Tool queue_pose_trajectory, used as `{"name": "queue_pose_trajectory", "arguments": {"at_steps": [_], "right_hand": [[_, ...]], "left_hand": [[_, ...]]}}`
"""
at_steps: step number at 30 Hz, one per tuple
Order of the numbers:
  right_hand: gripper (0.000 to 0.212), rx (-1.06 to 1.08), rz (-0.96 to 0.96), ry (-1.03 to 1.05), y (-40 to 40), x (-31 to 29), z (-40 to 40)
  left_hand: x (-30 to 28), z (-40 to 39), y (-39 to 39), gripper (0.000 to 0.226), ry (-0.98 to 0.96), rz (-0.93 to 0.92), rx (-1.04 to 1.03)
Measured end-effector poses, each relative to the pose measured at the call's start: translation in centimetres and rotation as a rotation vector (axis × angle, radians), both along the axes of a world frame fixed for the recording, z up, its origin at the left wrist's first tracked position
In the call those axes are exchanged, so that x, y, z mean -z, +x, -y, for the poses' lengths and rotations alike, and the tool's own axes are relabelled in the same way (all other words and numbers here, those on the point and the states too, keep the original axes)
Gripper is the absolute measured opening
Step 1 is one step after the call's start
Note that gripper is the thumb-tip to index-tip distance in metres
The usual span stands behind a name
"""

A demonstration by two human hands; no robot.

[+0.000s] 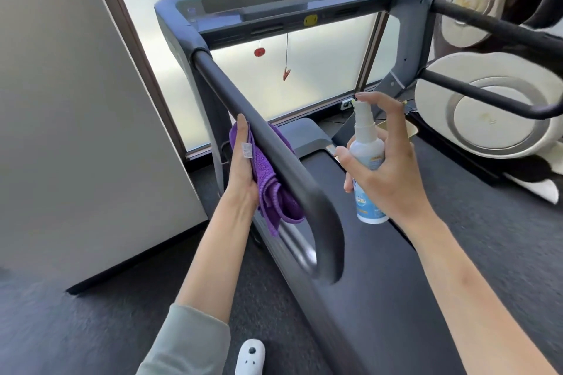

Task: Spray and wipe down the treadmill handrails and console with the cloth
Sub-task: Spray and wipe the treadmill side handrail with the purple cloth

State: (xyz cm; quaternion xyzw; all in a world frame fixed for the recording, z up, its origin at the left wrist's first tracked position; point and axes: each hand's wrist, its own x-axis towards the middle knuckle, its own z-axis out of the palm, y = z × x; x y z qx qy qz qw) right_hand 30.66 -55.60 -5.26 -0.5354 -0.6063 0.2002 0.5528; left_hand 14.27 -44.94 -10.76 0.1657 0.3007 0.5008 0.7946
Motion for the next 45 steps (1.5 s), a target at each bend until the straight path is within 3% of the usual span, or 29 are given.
{"name": "queue_pose_trajectory", "arguments": {"at_steps": [7, 11, 15, 18, 22, 27, 31, 45], "right_hand": [[0.058, -0.004, -0.016, 0.003, 2.6, 1.5, 4.7], [0.060, -0.040, -0.036, 0.003, 3.0, 2.5, 6.6], [0.062, -0.059, -0.027, -0.011, 3.4, 3.2, 7.6], [0.061, -0.053, -0.037, -0.008, 3.5, 3.1, 7.2], [0.060, -0.025, -0.033, -0.001, 2.9, 2.1, 5.1], [0.061, 0.007, -0.007, -0.002, 1.8, 1.8, 2.6], [0.060, 0.030, 0.020, -0.021, 0.7, 1.8, 0.6], [0.066, -0.037, -0.107, 0.030, 1.9, 4.1, -6.5]], "left_hand": [[0.3, 7.1, 1.7, 0.051, -0.008, -0.067, 0.022], [0.5, 11.4, 2.0, 0.070, -0.034, -0.286, -0.002], [-0.7, 12.8, 0.3, 0.046, 0.047, -0.519, -0.331], [-3.0, 10.6, -0.8, 0.047, 0.190, -0.650, -0.579], [-4.4, 7.0, 1.7, 0.050, 0.395, -1.090, -0.408], [-3.2, 4.7, 1.2, 0.049, 0.444, -1.182, -0.355], [-4.7, 1.6, 0.9, 0.061, 0.453, -1.419, -0.325], [-3.8, 0.3, 0.8, 0.046, 0.461, -1.531, -0.434]]}}
